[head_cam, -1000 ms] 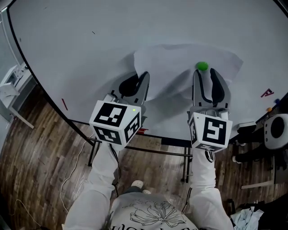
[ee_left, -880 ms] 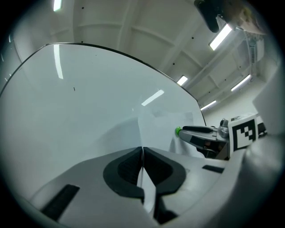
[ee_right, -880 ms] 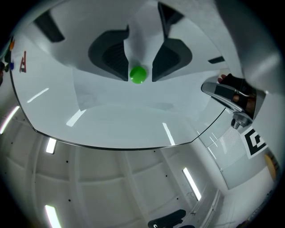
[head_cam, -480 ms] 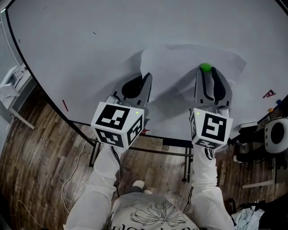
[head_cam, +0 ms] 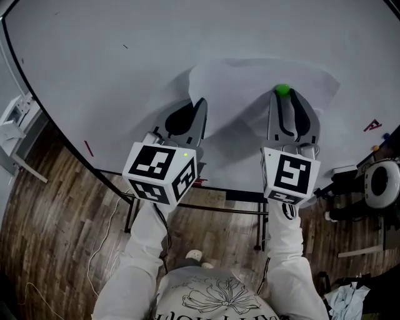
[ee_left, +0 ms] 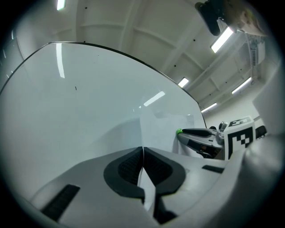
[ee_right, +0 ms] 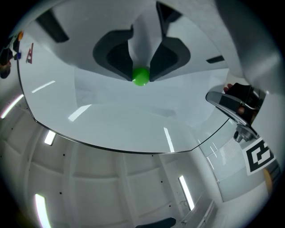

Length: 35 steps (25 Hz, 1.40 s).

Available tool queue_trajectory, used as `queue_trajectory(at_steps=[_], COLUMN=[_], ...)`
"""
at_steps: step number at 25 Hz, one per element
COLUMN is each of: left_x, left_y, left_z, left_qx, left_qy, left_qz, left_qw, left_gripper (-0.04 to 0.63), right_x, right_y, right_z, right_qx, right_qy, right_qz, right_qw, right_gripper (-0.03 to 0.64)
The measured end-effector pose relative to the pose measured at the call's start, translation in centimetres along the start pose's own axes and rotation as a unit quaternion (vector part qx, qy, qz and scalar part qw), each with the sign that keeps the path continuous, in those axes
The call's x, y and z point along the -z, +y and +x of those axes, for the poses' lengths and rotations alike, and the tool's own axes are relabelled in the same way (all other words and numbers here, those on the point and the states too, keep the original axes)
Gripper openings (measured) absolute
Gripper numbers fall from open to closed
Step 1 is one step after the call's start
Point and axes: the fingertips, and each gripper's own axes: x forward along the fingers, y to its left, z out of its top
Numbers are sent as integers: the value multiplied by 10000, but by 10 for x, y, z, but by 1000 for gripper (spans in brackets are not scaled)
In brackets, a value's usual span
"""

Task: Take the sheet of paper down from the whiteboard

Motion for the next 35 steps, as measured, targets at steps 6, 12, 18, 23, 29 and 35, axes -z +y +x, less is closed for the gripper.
queue_trajectory(at_steps=[6, 12, 18, 23, 29, 35], left_x=[-2, -2, -5, -6, -10, -16], left_y=[3, 8, 21, 29, 40, 63], left_z=[-1, -6, -17, -26, -38, -59], left_qx=[-10, -110, -303, -412, -577, -1013], left_qy=[-75, -109, -137, -137, -162, -236], left_qz=[-91, -141, -130, -136, -132, -107], left_qw=[9999, 9998, 9994, 9990, 9981, 9945], left_gripper=[6, 5, 5, 5, 6, 5], right_x=[4, 13, 23, 29, 34, 37], right_y=[-3, -14, -29, -40, -52, -58], right_z=[-2, -7, -11, -15, -18, -20], right_qx=[9, 101, 214, 269, 342, 356], right_qy=[-28, 31, 97, 128, 153, 173], right_qz=[209, 416, 599, 772, 814, 878], right_qw=[9998, 9991, 9979, 9966, 9960, 9954], right_gripper=[117, 117, 117, 117, 117, 117])
